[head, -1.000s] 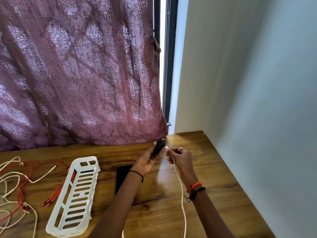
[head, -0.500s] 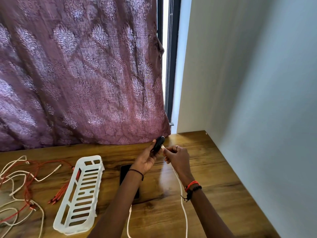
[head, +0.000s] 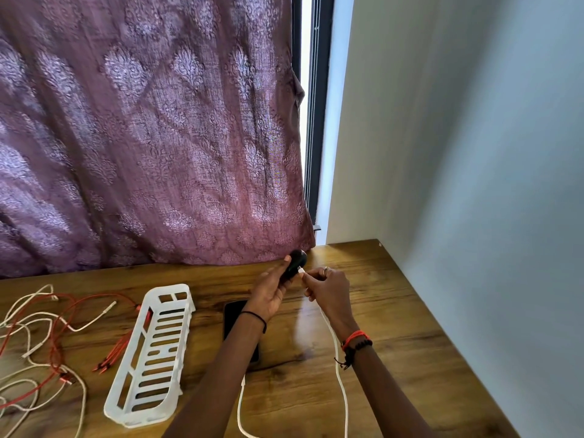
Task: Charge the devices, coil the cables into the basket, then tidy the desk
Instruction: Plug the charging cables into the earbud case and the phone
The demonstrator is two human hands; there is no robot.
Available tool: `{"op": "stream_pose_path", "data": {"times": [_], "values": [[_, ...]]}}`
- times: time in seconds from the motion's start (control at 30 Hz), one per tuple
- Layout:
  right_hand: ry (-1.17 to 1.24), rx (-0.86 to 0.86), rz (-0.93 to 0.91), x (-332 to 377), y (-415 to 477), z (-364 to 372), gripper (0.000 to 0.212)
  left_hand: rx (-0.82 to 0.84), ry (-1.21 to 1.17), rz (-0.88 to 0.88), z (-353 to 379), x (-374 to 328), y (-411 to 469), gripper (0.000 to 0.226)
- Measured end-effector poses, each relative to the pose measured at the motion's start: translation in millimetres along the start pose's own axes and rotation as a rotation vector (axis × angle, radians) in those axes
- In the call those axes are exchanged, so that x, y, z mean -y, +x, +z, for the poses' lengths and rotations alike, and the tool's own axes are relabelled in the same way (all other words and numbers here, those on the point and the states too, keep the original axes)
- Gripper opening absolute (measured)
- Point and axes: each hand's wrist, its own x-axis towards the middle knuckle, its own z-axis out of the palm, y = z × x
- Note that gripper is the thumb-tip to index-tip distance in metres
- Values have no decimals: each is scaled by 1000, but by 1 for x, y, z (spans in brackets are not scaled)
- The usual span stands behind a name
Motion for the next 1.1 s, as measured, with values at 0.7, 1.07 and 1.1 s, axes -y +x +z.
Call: {"op": "stream_pose_path", "data": {"times": [0.7, 1.07, 1.1], "values": [[-105, 49, -50, -6, -4, -11, 25, -90, 491, 264, 0, 1, -10, 39], [-143, -55, -151, 0, -16, -9, 18, -164, 498, 288, 11, 4, -12, 38], [-134, -51, -148, -1, -15, -10, 18, -151, 501, 287, 11, 4, -13, 36]]}}
